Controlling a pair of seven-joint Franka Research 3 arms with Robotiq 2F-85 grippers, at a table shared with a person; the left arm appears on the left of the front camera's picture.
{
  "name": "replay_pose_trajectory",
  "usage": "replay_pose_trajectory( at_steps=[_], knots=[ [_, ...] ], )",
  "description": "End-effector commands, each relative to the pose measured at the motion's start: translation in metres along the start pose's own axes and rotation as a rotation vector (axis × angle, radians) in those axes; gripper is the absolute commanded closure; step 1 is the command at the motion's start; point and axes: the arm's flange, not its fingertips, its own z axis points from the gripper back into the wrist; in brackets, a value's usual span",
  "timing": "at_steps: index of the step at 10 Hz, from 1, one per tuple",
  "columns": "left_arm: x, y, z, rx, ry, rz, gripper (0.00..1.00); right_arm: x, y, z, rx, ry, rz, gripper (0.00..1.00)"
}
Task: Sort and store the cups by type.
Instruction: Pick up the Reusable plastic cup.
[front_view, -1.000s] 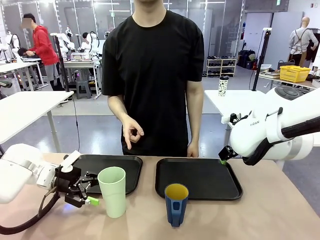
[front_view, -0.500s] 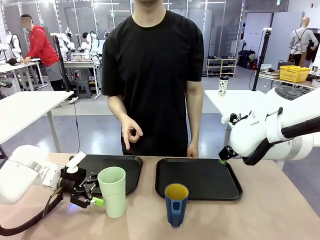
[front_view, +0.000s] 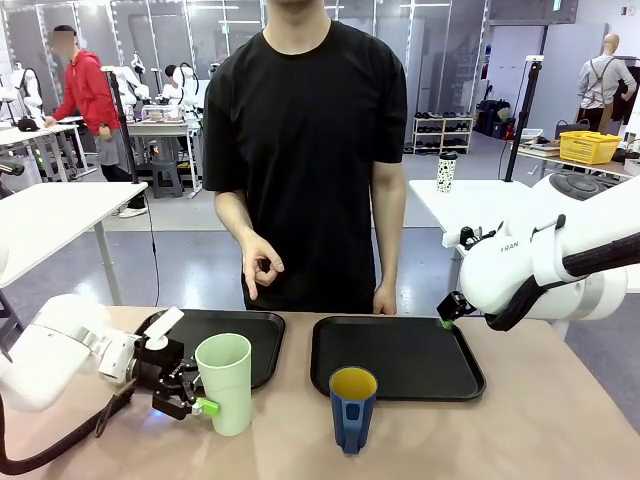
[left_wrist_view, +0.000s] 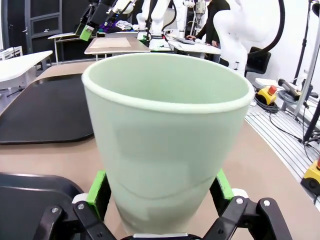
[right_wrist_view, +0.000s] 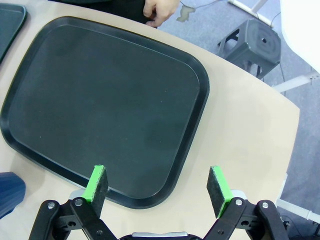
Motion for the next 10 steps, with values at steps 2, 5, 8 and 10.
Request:
replay_pose_trajectory(
  at_steps=[2, 5, 8, 10],
  knots=[
    [0.0, 0.012, -0.017, -0.042, -0.061, 0.002, 0.0, 0.0, -0.002, -0.001, 0.001, -0.008, -0.004, 0.0],
    [-0.007, 0.012, -0.02, -0.056, -0.073, -0.018, 0.0, 0.0, -0.002, -0.001, 0.001, -0.008, -0.004, 0.0],
    [-0.011, 0.01, -0.024, -0.085, -0.111, -0.046, 0.2, 0.0, -0.002, -0.001, 0.001, -0.008, -0.004, 0.0],
    [-0.011, 0.009, -0.026, -0.092, -0.106, -0.043, 0.4, 0.0, -0.002, -0.001, 0.001, -0.008, -0.004, 0.0]
  ],
)
